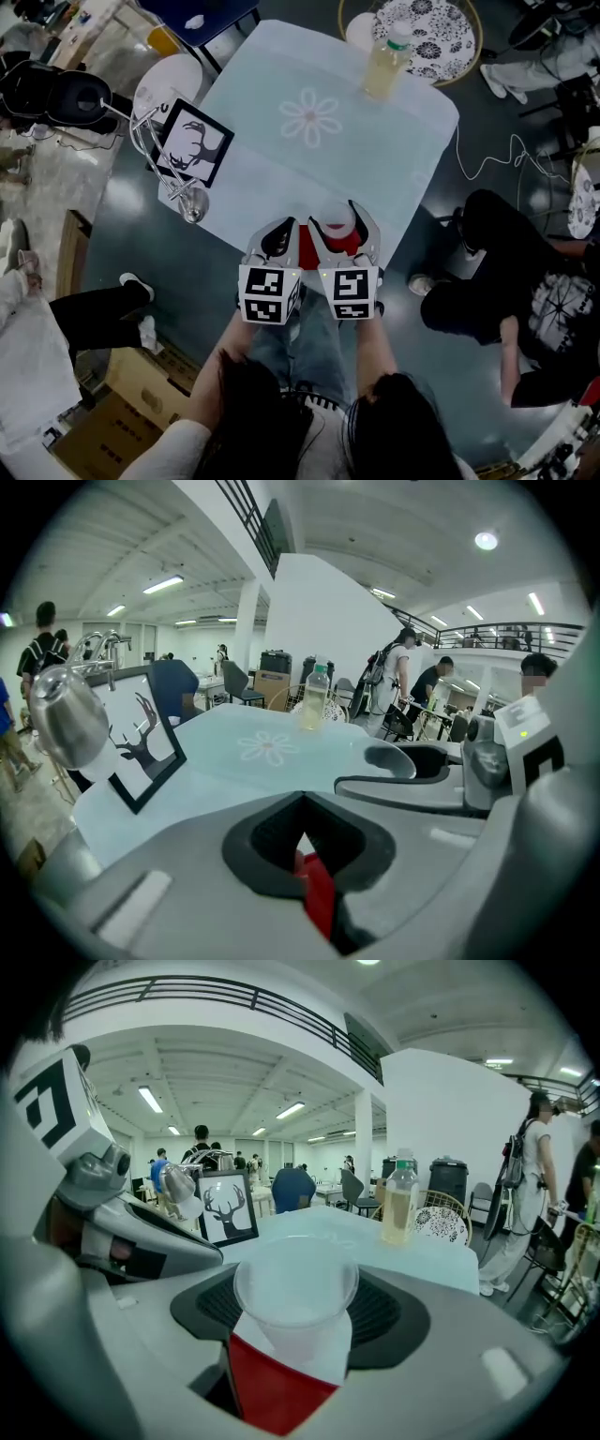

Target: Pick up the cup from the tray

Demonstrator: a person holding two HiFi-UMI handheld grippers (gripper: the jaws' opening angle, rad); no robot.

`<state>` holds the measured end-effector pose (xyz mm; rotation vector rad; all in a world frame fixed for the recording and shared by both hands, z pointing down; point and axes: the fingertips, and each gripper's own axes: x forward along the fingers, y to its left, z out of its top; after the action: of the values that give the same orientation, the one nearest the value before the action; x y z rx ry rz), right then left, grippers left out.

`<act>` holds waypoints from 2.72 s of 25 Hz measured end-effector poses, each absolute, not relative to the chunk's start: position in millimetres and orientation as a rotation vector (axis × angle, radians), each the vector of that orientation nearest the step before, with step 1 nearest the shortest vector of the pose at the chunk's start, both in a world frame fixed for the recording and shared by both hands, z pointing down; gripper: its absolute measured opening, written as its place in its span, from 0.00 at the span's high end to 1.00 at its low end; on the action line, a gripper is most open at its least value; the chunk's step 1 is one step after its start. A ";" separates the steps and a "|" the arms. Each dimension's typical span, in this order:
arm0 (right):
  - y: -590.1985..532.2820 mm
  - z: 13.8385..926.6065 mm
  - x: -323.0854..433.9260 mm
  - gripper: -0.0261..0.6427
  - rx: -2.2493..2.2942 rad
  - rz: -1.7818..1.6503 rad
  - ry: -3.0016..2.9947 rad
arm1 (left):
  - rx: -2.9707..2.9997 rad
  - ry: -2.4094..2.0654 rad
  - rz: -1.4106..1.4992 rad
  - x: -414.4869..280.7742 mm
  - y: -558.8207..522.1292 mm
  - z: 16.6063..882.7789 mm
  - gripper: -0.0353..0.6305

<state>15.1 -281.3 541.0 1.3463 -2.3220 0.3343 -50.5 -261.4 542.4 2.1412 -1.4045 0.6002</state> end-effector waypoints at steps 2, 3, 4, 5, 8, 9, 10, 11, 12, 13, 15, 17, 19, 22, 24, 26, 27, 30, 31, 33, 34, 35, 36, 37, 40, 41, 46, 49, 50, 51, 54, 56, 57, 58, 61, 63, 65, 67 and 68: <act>-291.8 540.8 21.4 0.45 1.366 0.333 -2.316 | 2.138 -1.409 0.589 -46.0 -270.4 541.3 0.95; -297.8 542.2 24.1 0.45 1.370 0.331 -2.313 | 2.140 -1.409 0.585 -43.8 -275.4 541.8 0.95; -304.2 544.3 26.2 0.45 1.370 0.330 -2.312 | 2.144 -1.408 0.584 -41.7 -280.9 543.2 0.95; -310.7 546.7 27.5 0.45 1.368 0.331 -2.313 | 2.149 -1.407 0.586 -40.3 -286.6 545.1 0.95; -323.5 555.5 27.4 0.46 1.354 0.342 -2.311 | 2.141 -1.420 0.595 -43.1 -299.2 552.0 0.95; -325.9 558.7 27.0 0.46 1.349 0.346 -2.309 | 2.127 -1.429 0.593 -45.3 -301.4 554.5 0.95; -328.5 561.6 27.1 0.46 1.349 0.353 -2.307 | 2.111 -1.436 0.590 -47.1 -303.2 557.0 0.95; -331.6 564.5 27.8 0.46 1.352 0.364 -2.310 | 2.096 -1.441 0.588 -47.9 -304.9 559.5 0.95; -334.7 567.6 28.8 0.46 1.354 0.379 -2.316 | 2.084 -1.443 0.588 -47.8 -306.6 562.0 0.95; -337.8 571.1 29.9 0.46 1.355 0.395 -2.322 | 2.076 -1.448 0.591 -47.3 -308.3 564.1 0.95; -343.4 579.4 32.3 0.45 1.354 0.419 -2.327 | 2.063 -1.486 0.591 -48.9 -312.8 565.5 0.95; -348.9 587.1 34.4 0.46 1.369 0.425 -2.322 | 2.042 -1.534 0.580 -54.5 -318.0 566.0 0.95; -353.8 594.5 36.4 0.46 1.387 0.410 -2.307 | 2.024 -1.519 0.568 -56.6 -321.5 570.8 0.95; -352.9 606.1 35.9 0.46 1.365 0.377 -2.285 | 2.008 -1.474 0.569 -56.5 -320.2 578.1 0.95; -350.4 610.4 35.4 0.46 1.355 0.366 -2.268 | 2.003 -1.478 0.584 -58.4 -319.2 579.8 0.95; -351.5 610.4 34.9 0.45 1.352 0.360 -2.257 | 2.001 -1.473 0.586 -58.4 -319.9 580.0 0.95; -351.9 610.4 34.4 0.45 1.349 0.364 -2.257 | 2.001 -1.464 0.584 -57.3 -319.7 579.9 0.95; -349.1 612.3 31.6 0.39 1.320 0.399 -2.270 | 2.015 -1.424 0.585 -51.9 -316.2 578.7 0.95; -348.4 611.3 30.8 0.35 1.313 0.403 -2.275 | 2.023 -1.413 0.587 -50.4 -315.0 578.2 0.95; -348.3 607.0 29.8 0.30 1.296 0.390 -2.280 | 2.031 -1.404 0.590 -49.9 -314.2 577.3 0.95; -348.5 603.3 29.7 0.29 1.293 0.377 -2.282 | 2.031 -1.405 0.593 -51.0 -313.8 576.5 0.95; -348.5 597.9 30.1 0.29 1.299 0.367 -2.286 | 2.030 -1.408 0.596 -52.3 -312.5 575.0 0.95; -348.1 591.0 31.1 0.29 1.312 0.362 -2.293 | 2.030 -1.408 0.599 -53.1 -309.9 572.6 0.95; -347.5 583.1 32.3 0.29 1.327 0.359 -2.301 | 2.034 -1.405 0.600 -53.2 -307.1 569.2 0.95; -345.0 560.3 34.7 0.29 1.350 0.319 -2.319 | 2.057 -1.403 0.584 -51.7 -304.3 557.3 0.94; -343.1 554.3 34.1 0.29 1.351 0.307 -2.325 | 2.063 -1.407 0.576 -51.8 -304.1 553.2 0.95; -328.7 528.7 34.2 0.29 1.384 0.306 -2.339 | 2.109 -1.413 0.545 -49.2 -298.6 528.8 0.95; -318.7 513.5 33.5 0.29 1.392 0.297 -2.353 | 2.138 -1.413 0.528 -47.3 -291.8 515.0 0.95; -315.4 509.2 32.4 0.29 1.385 0.293 -2.360 | 2.146 -1.413 0.522 -46.9 -288.6 510.4 0.95; -312.5 504.6 31.4 0.29 1.378 0.288 -2.366 | 2.154 -1.413 0.515 -46.6 -285.3 505.6 0.95; -306.1 485.1 30.5 0.29 1.399 0.254 -2.381 | 2.189 -1.414 0.492 -45.9 -276.3 490.5 0.95; -298.9 472.6 30.6 0.29 1.424 0.232 -2.385 | 2.210 -1.415 0.476 -45.5 -269.5 481.5 0.94; -294.1 467.3 30.3 0.29 1.430 0.227 -2.384 | 2.220 -1.415 0.469 -45.5 -265.9 476.9 0.95; -288.6 462.4 29.8 0.29 1.430 0.226 -2.382 | 2.230 -1.415 0.460 -45.4 -262.4 471.9 0.95; -270.3 447.8 27.3 0.36 1.416 0.229 -2.395 | 2.264 -1.411 0.409 -45.4 -251.8 453.0 0.95; -258.3 436.5 27.1 0.47 1.429 0.220 -2.402 | 2.293 -1.399 0.350 -46.3 -243.9 436.1 0.95; -246.6 424.8 29.5 0.60 1.469 0.209 -2.401 | 2.321 -1.398 0.311 -47.6 -235.7 422.1 0.95; -234.8 415.3 32.2 0.72 1.515 0.197 -2.393 | 2.346 -1.403 0.301 -49.1 -226.1 413.0 0.95; -228.1 411.1 32.2 0.73 1.530 0.191 -2.387 | 2.357 -1.398 0.294 -49.5 -220.4 409.2 0.95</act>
<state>32.2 -228.1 411.1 1.5303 -2.3872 0.1906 -49.5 -220.4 409.2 2.3567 -1.3984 0.2942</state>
